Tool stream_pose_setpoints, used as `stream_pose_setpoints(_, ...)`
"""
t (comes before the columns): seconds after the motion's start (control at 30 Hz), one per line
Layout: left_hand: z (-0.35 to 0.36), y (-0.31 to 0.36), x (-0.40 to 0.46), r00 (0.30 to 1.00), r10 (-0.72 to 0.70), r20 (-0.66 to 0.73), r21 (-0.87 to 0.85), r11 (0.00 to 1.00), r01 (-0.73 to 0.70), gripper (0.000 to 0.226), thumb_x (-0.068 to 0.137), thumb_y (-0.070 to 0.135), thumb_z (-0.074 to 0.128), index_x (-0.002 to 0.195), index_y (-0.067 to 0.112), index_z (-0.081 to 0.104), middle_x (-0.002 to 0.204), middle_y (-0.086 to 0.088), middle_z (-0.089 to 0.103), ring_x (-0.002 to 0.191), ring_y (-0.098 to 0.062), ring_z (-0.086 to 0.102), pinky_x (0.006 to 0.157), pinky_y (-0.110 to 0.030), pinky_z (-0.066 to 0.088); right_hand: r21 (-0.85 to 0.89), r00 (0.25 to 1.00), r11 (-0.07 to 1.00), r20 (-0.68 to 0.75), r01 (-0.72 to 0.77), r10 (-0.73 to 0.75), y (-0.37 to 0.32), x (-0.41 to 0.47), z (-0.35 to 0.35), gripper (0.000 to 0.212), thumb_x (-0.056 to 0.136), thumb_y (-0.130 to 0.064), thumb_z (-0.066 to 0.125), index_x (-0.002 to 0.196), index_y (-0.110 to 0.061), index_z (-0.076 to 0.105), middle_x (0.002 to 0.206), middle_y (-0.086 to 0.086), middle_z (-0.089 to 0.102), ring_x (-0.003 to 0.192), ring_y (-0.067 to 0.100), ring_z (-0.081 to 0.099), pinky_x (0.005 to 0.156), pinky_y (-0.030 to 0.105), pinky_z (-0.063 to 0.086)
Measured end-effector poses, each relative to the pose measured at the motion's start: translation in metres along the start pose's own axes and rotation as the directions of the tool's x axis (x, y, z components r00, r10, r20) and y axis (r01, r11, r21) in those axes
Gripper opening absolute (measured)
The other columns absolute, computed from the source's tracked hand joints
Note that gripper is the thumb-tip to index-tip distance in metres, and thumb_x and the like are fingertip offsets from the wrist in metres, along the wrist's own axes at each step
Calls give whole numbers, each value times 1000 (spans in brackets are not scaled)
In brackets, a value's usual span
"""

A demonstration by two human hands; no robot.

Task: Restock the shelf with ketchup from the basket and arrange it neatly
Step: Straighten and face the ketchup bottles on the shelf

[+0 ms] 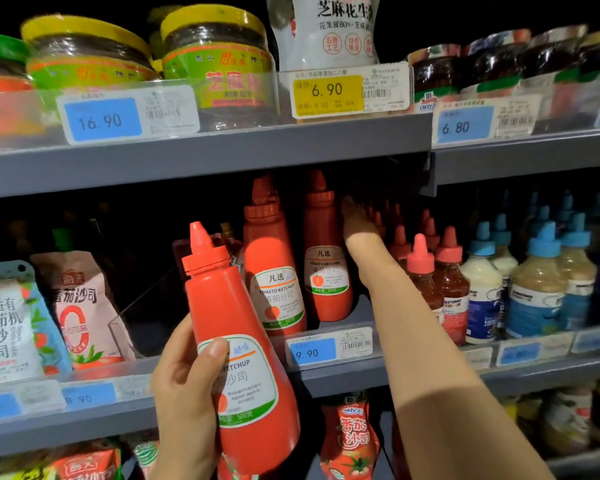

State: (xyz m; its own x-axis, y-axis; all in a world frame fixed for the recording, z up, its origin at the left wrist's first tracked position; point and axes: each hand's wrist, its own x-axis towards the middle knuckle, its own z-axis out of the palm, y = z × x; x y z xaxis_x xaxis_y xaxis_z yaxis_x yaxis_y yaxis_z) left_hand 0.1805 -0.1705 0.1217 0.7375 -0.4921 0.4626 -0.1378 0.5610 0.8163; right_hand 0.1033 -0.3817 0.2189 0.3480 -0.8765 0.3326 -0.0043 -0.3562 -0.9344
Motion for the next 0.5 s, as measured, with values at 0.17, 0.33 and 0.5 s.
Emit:
stream_pose_setpoints(0.17, 4, 12, -11, 999, 35, 5, 3, 999, -35, 45, 67, 22, 65, 112, 15, 64, 83, 3, 72, 71, -13, 69, 57, -21, 54, -294, 995, 956, 96, 14, 15, -1, -53, -1, 48, 98, -39, 38, 140, -15, 38, 140, 12, 43, 121, 26, 45, 92, 31, 34)
stream_pose_setpoints(0.33, -1, 21, -21, 1000, 26, -7, -24, 999, -26, 49, 67, 23, 66, 115, 13, 62, 84, 3, 72, 72, -14, 69, 58, -22, 54, -563, 993, 818, 92, 118, -79, 17, -77, 9, 50, 94, -31, 54, 135, -13, 31, 134, 15, 45, 118, 32, 48, 88, 34, 40)
stream_pose_setpoints(0.5, -15, 23, -19, 999, 32, -13, -14, 999, -32, 47, 70, 21, 61, 116, 15, 63, 91, 0, 72, 77, -16, 70, 59, -22, 55, -712, 999, 702, 37, 12, 21, 14, -61, 19, 71, 83, -28, 71, 137, -7, 30, 131, 17, 46, 117, 35, 51, 92, 39, 44)
